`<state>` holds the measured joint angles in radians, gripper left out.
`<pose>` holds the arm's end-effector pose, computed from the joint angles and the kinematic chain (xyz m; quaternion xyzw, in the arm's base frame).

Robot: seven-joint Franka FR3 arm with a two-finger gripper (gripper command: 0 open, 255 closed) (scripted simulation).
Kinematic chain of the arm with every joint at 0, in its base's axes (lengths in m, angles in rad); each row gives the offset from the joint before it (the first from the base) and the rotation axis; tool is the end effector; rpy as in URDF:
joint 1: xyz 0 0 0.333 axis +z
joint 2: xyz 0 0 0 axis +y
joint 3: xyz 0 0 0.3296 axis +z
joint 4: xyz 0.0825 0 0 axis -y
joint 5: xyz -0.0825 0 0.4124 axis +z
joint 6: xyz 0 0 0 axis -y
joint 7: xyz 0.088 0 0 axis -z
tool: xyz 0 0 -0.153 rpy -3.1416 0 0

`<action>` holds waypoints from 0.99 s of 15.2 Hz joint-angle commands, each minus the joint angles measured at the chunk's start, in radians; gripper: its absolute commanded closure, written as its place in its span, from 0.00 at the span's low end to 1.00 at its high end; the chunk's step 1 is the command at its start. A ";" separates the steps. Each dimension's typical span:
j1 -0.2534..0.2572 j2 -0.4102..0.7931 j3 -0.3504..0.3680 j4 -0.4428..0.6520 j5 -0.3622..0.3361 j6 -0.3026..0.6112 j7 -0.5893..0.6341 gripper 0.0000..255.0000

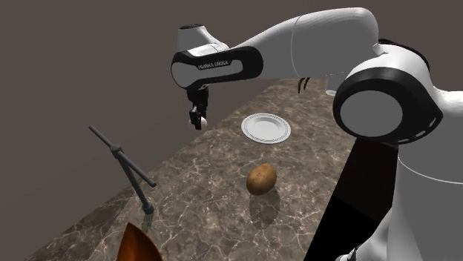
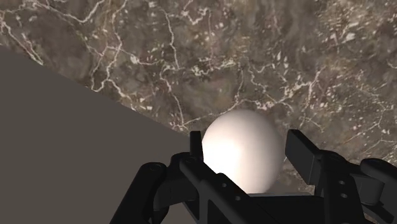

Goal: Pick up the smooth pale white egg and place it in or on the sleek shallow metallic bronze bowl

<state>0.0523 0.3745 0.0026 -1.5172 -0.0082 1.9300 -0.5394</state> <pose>0.7075 0.0378 0.4083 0.9556 0.2940 0.0178 0.0079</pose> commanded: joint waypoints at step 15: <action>0.186 -0.243 0.109 -0.331 -0.027 0.083 0.305 1.00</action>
<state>0.2270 0.1519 0.1030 -1.8286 -0.0352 2.0136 -0.2555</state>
